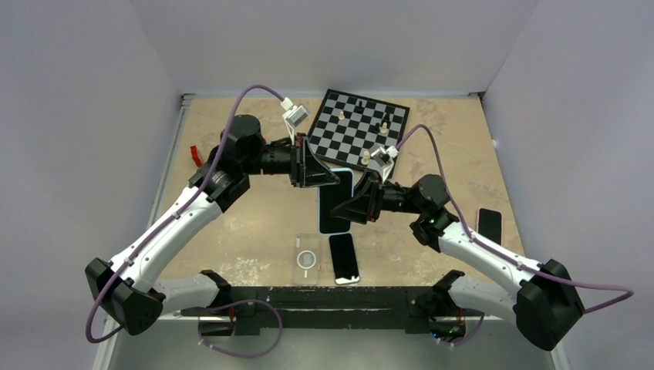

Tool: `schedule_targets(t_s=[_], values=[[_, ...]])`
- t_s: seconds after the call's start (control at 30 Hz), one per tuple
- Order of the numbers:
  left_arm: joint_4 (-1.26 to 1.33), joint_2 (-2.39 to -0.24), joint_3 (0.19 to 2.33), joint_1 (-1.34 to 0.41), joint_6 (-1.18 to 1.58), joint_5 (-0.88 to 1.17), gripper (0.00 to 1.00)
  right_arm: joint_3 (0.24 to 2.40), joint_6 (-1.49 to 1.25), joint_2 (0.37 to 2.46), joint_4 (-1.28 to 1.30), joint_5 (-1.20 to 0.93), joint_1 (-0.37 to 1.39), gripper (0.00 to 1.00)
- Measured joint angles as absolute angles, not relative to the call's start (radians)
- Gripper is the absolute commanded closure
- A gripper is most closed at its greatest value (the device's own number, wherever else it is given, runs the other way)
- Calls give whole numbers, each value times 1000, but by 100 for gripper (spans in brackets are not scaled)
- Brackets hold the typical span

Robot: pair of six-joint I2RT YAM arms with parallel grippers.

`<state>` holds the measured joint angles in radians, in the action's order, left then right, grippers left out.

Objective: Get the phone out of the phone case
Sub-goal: Pick up the phone at the center of the board, then remove the phone case from the phone.

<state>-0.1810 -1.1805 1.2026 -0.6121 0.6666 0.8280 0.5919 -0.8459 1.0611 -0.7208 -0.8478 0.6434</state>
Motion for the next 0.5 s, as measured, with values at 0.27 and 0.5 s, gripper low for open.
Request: schedule_targets(t_s=[0.27, 0.5], values=[[-168, -1203, 1200, -590, 670, 860, 56, 532, -943, 1063, -859, -851, 647, 100], [-201, -1205, 1196, -591, 640, 860, 65, 546, -945, 1115, -862, -855, 647, 100]])
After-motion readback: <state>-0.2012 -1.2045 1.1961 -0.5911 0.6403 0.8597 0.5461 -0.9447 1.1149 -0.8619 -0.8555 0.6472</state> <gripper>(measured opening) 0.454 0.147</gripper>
